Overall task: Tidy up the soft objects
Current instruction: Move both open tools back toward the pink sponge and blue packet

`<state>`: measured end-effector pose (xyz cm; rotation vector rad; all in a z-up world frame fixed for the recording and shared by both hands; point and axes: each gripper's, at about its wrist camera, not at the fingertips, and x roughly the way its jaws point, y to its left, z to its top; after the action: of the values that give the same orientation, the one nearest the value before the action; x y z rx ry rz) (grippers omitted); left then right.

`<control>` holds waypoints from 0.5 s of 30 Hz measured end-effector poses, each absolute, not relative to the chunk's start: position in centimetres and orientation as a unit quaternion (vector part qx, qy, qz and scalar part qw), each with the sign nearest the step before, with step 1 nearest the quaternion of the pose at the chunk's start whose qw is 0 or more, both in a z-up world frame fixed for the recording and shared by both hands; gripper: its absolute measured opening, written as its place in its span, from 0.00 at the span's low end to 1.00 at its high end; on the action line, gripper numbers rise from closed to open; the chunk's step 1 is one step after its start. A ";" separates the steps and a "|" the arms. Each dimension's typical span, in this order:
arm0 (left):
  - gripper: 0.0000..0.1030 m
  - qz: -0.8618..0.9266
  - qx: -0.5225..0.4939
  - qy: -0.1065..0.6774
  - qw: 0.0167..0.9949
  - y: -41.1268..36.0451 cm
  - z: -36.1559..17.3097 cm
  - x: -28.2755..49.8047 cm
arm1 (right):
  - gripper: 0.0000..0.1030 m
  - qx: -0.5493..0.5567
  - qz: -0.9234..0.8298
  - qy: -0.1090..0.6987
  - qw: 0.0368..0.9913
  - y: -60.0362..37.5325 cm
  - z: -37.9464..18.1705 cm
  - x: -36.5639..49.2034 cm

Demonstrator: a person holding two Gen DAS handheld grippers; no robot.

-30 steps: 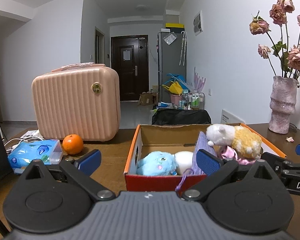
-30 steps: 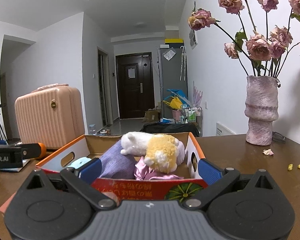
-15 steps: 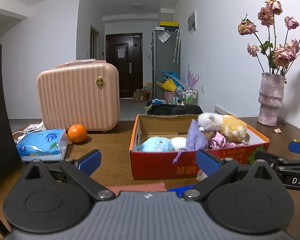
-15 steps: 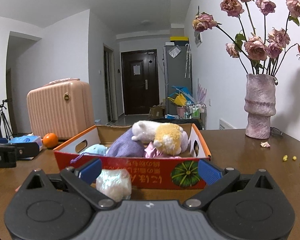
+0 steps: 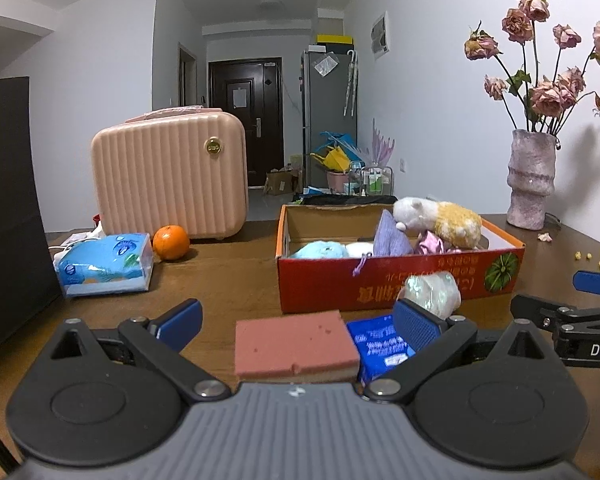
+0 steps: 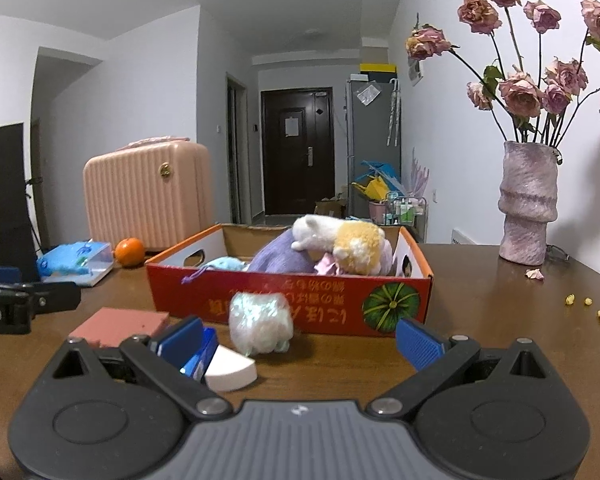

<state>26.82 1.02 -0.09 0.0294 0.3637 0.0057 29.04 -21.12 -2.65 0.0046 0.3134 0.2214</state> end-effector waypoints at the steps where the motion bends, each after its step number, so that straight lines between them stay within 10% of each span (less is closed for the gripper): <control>1: 1.00 0.002 0.016 0.184 0.983 1.2 -0.2 26.6 | 1.00 -0.001 0.112 0.158 0.981 -21.0 -2.8 28.8; 15: 1.00 -0.002 0.008 0.212 0.977 1.9 -1.0 26.6 | 1.00 -0.015 0.117 0.174 0.978 -20.3 -3.3 28.5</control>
<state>26.57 1.87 -1.00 0.0154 0.4268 -0.0050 28.53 -20.33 -3.28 -0.0306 0.3516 0.2363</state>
